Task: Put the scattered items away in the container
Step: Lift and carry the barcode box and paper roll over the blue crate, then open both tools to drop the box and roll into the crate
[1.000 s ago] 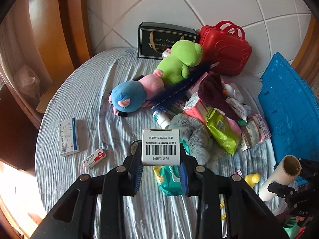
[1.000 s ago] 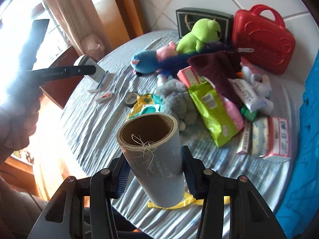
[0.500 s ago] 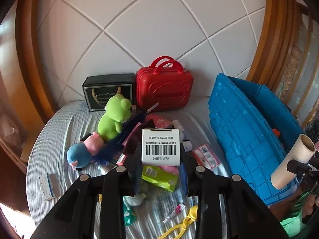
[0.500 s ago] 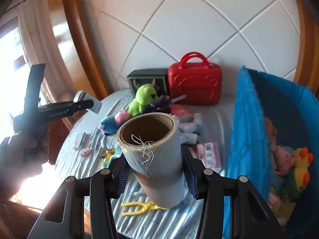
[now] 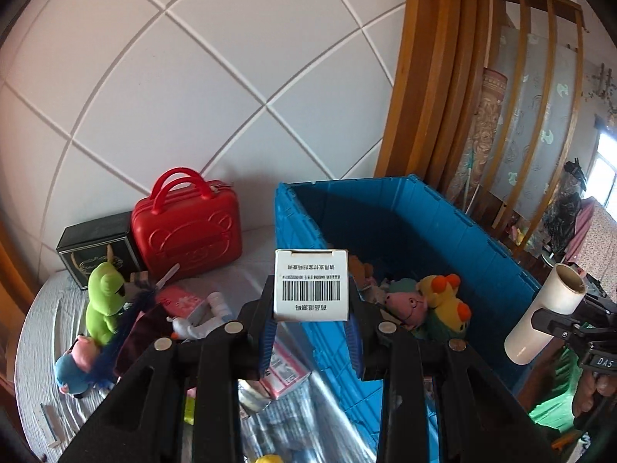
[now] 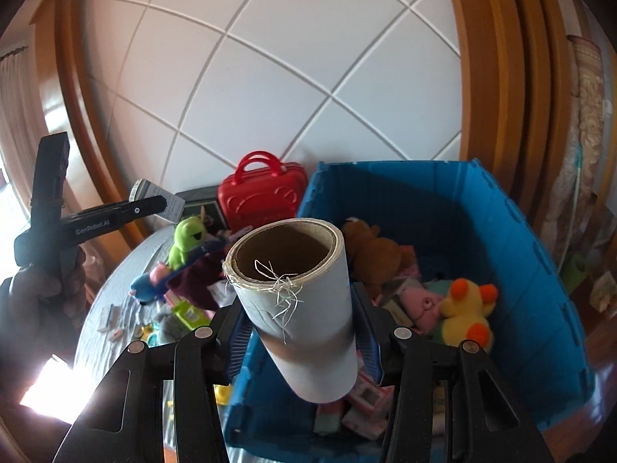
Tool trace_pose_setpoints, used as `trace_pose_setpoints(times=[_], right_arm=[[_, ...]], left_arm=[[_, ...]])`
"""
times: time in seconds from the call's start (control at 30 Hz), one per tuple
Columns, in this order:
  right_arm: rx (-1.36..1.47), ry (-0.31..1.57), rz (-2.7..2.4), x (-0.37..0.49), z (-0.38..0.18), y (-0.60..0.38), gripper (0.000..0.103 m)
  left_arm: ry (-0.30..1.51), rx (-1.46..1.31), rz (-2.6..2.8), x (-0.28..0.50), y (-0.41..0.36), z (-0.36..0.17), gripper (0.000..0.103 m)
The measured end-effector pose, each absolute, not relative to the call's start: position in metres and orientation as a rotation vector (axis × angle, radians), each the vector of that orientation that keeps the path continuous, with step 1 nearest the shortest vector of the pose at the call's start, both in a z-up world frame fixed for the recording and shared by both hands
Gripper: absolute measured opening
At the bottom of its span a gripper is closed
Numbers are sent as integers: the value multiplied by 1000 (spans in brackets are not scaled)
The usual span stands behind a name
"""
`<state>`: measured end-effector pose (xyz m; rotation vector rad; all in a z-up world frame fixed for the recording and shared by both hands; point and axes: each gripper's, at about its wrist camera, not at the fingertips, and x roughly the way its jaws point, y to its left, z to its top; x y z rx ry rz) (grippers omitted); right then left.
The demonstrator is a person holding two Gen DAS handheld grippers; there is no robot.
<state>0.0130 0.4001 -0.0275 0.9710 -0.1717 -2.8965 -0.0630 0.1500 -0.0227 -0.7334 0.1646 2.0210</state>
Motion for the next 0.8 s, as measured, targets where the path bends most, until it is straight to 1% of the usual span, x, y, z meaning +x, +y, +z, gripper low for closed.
trace_pose_setpoints(times=[0.37, 0.8], right_arm=[[996, -244, -2957, 28, -30, 474, 47], [1042, -302, -3012, 33, -45, 528, 47]], left_arm=[[219, -668, 1906, -13, 248, 2, 30], [260, -659, 1833, 9, 312, 6, 30]])
